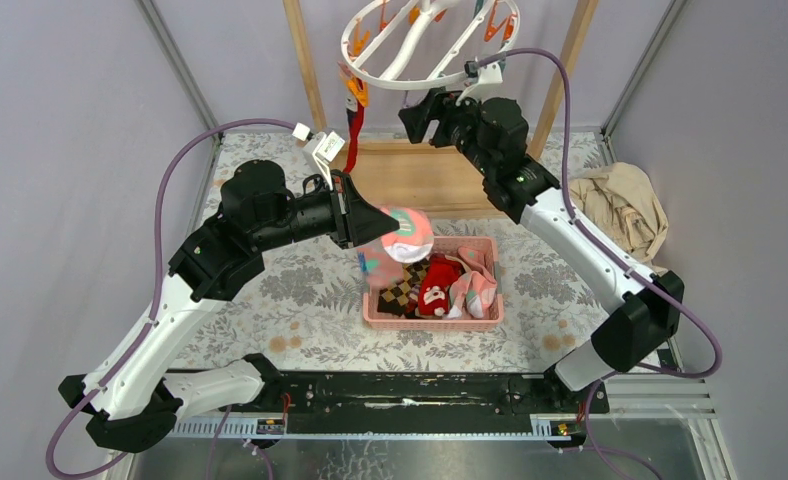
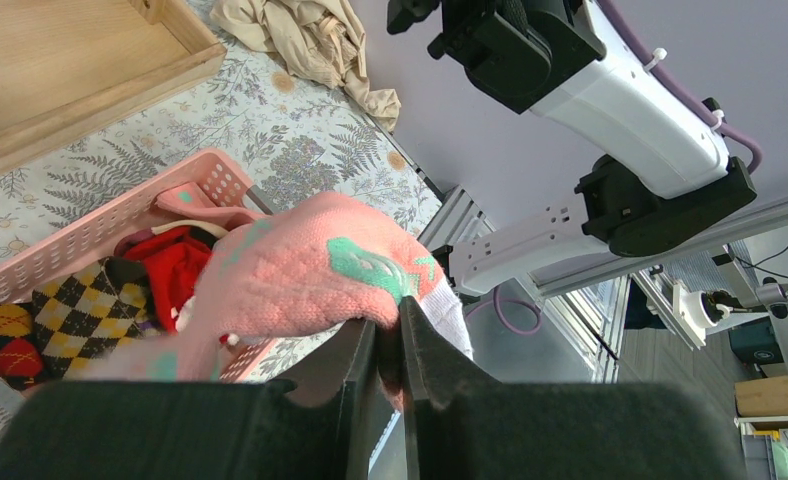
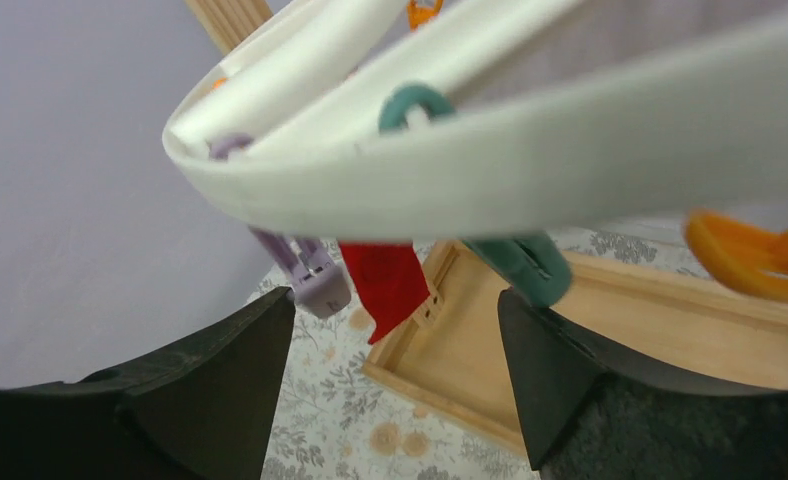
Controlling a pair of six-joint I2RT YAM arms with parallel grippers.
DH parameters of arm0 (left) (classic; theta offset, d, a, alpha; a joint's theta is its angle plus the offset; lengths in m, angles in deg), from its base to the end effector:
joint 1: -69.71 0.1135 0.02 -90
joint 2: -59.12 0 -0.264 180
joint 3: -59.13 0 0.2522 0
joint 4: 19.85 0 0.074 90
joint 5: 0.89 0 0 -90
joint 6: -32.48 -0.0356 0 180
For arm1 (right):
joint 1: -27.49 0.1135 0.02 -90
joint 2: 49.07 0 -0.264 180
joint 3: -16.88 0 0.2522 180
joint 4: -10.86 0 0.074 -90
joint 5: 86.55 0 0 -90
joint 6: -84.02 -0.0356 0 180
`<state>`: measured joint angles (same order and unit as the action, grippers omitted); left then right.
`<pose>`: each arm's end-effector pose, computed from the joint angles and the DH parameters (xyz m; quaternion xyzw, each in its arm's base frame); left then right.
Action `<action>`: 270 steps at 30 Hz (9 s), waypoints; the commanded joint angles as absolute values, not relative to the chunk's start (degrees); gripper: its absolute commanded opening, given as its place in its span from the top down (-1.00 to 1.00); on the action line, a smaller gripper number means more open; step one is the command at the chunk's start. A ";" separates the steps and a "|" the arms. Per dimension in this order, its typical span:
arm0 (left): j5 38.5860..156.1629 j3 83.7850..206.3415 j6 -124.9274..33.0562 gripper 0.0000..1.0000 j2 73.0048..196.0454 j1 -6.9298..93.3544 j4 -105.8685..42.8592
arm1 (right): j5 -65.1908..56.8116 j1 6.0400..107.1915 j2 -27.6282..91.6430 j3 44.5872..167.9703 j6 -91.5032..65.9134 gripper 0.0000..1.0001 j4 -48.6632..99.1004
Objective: Remove the socks clipped to the hanger
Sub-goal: Remove the sock from the hanger, then place the sock in the bin, then adjust the sock in the bin, then adjust the hanger on the clothesline.
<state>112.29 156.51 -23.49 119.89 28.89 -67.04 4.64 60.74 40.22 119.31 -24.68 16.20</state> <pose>0.1410 -0.1403 0.4747 0.1728 0.7447 -0.5031 0.4031 0.3106 0.2027 0.4497 -0.0755 0.6530 0.3239 0.6804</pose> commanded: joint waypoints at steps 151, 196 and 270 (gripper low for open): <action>90.05 124.07 -25.71 -0.97 122.95 23.22 -57.75 | 16.75 71.41 54.97 95.61 -27.24 -0.08 41.31; 87.35 127.51 -26.87 -0.97 120.52 23.39 -61.54 | 18.29 66.44 35.49 143.28 -11.88 -0.61 54.78; 86.80 133.95 -28.25 -0.97 123.44 24.01 -65.16 | 1.26 64.23 40.65 156.10 -8.93 -0.61 57.06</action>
<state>87.55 132.31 -27.89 122.73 23.63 -66.62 -6.00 56.94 38.21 153.82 -13.75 52.87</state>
